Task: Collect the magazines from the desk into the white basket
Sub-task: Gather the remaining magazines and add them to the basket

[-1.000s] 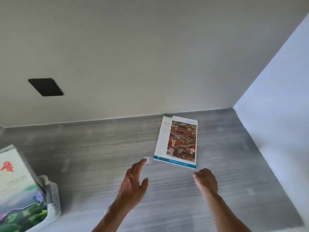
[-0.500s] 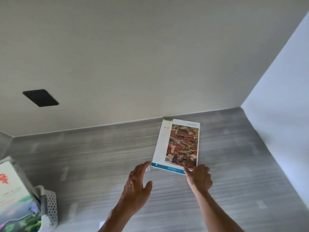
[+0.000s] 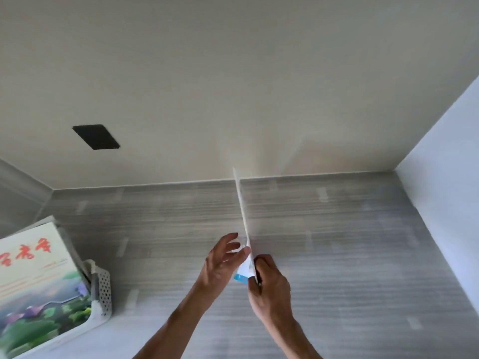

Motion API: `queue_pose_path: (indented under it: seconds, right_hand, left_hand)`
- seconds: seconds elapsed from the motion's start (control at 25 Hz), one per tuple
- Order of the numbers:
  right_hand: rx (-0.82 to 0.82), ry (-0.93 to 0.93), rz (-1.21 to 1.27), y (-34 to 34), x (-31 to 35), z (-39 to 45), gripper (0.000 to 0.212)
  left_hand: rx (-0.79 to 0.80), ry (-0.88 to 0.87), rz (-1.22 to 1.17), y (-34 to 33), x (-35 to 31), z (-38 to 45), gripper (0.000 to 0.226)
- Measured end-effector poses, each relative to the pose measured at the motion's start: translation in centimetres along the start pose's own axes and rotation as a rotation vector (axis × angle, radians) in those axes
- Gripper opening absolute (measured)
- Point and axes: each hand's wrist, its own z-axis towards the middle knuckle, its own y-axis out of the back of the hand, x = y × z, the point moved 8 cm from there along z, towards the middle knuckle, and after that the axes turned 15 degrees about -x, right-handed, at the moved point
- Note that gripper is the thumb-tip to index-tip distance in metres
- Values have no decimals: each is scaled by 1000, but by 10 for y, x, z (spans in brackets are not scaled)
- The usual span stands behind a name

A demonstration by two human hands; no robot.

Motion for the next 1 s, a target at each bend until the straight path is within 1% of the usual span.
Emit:
queue_pose_path:
  seconds: [0.04, 0.08, 0.12, 0.16, 0.2, 0.24, 0.28, 0.32, 0.36, 0.4, 0.44, 0.48, 0.52, 0.56, 0.6, 0.64, 0.72, 0.76, 0.84, 0.92, 1.0]
  right_hand:
    - [39, 135, -26, -1, 26, -16, 21]
    - [79, 242, -48, -5, 49, -31, 23]
    - [111, 336, -69, -8, 69, -45, 19]
    - [151, 428, -69, -12, 87, -56, 15]
    - [211, 490, -41, -17, 103, -64, 21]
    - [293, 503, 22, -24, 112, -69, 30]
    - [374, 446, 113, -29, 119, -68, 33]
    - [398, 332, 216, -32, 118, -60, 29]
    - [354, 181, 304, -32, 111, -47, 27]
    - [302, 27, 358, -36, 101, -31, 34]
    - [314, -134, 390, -42, 87, -19, 46]
    - [397, -272, 399, -54, 75, -11, 60]
    - [504, -370, 423, -69, 68, -8, 72]
    - [603, -435, 475, -84, 66, -7, 75]
    - [665, -474, 541, -97, 69, -9, 72]
    - [672, -492, 591, -106, 71, -10, 66]
    - [590, -481, 592, -121, 71, -21, 48]
    - [538, -477, 589, -126, 68, -27, 39]
    - [459, -478, 589, -139, 66, -37, 28]
    - [416, -436, 548, -147, 72, -41, 22]
    - [413, -357, 480, -153, 86, -43, 20]
  left_hand:
    - [-15, 104, -70, 6, 2, 3, 44]
    - [-89, 201, -108, 20, 4, 4, 45]
    - [-209, 262, -101, 39, 6, 5, 40]
    - [-331, 291, -35, 62, 9, 3, 34]
    - [-418, 307, 12, 83, 14, -3, 31]
    - [-450, 321, -21, 102, 21, -7, 31]
    - [-423, 321, -136, 118, 27, -10, 32]
    - [-338, 312, -278, 129, 32, -11, 34]
    - [-236, 289, -406, 142, 35, -13, 37]
    - [-130, 255, -502, 155, 34, -16, 40]
    - [-15, 226, -553, 165, 34, -21, 44]
    - [79, 217, -588, 174, 37, -27, 49]
    - [145, 208, -600, 182, 40, -33, 53]
    - [158, 190, -582, 191, 47, -35, 54]
    - [100, 171, -540, 201, 57, -35, 49]
    - [-17, 159, -481, 213, 68, -32, 40]
    - [-269, 153, -341, 240, 90, -26, 37]
    - [-333, 160, -276, 247, 98, -25, 39]
    - [-399, 178, -165, 265, 117, -22, 42]
    - [-448, 161, -98, 283, 127, -21, 36]
    - [-451, 149, -60, 298, 130, -22, 30]
